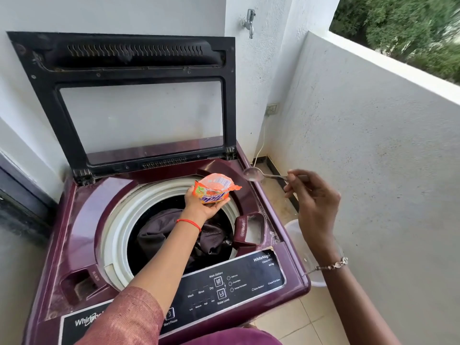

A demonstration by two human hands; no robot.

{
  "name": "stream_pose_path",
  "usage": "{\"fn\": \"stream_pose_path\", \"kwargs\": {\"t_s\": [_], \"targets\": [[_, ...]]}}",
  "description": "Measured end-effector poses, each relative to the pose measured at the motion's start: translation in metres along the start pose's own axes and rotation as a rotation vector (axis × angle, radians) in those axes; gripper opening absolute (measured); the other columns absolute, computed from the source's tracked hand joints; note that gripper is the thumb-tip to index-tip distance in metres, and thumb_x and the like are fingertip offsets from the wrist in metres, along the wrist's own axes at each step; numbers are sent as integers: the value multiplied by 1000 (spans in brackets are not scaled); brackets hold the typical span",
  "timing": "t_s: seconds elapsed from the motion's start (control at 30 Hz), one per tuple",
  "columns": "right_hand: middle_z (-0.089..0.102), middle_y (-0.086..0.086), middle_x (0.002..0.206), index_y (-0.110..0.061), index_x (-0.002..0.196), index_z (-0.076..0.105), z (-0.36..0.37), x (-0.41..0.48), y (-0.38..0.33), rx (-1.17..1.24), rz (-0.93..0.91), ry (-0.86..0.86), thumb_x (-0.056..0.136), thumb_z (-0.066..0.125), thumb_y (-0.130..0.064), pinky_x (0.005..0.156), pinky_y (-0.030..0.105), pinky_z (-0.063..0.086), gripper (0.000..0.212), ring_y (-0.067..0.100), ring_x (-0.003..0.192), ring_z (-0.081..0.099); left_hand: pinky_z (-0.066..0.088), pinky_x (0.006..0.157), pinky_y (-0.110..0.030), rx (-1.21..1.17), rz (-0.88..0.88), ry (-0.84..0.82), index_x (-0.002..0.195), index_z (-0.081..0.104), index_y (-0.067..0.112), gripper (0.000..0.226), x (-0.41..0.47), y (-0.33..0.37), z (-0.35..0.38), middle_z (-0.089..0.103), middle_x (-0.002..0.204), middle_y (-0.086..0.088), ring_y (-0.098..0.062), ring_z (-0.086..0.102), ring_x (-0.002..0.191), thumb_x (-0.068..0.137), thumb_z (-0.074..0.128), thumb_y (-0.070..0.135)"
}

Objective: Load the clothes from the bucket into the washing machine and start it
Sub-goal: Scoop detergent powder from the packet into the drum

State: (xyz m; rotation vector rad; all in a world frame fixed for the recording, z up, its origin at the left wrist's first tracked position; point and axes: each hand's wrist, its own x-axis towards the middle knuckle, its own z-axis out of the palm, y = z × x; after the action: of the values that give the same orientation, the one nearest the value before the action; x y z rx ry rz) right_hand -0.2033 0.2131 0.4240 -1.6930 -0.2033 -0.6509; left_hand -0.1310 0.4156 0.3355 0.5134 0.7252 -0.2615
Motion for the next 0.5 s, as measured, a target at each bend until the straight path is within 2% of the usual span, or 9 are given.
{"fn": "stream_pose_path", "kwargs": {"t_s": [0.13, 0.27, 0.37, 0.43, 0.5], "targets": [[65, -4, 62, -20, 82, 67, 18, 9, -10, 128, 28, -61, 84, 63, 0, 54, 19, 51, 20, 13, 52, 58, 37, 101, -54, -2, -14, -6, 127, 49, 1, 54, -4, -1, 0, 49, 134, -23, -42, 47, 123, 98, 31, 42], [64, 0, 63, -12, 82, 67, 39, 3, -6, 73, 78, -188, 84, 63, 0, 50, 15, 48, 13, 4, 49, 55, 35, 104, -51, 10, -49, -42, 133, 43, 0, 57, -12, -5, 2, 42, 140, -27, -45, 40, 128, 98, 30, 43], [66, -5, 64, -12, 81, 69, 53, 0, -3, 42, 133, -232, 83, 65, -2, 52, 13, 47, 11, 1, 51, 55, 37, 103, -47, 19, -90, -47, 134, 41, -1, 61, -23, -6, 8, 38, 141, -29, -48, 34, 131, 97, 32, 45], [66, -6, 65, -14, 78, 70, 59, -1, -1, 14, 193, -251, 83, 67, -6, 57, 18, 48, 10, 4, 57, 56, 37, 104, -44, 35, -122, -56, 135, 41, -1, 62, -30, -5, 11, 36, 143, -28, -50, 30, 132, 96, 32, 47], [69, 4, 70, -15, 78, 70, 62, -3, 1, -14, 248, -276, 83, 68, -12, 62, 35, 51, 6, 15, 62, 60, 38, 104, -41, 48, -148, -66, 134, 41, -1, 62, -37, -4, 12, 35, 144, -28, -51, 26, 134, 97, 31, 47]]}}
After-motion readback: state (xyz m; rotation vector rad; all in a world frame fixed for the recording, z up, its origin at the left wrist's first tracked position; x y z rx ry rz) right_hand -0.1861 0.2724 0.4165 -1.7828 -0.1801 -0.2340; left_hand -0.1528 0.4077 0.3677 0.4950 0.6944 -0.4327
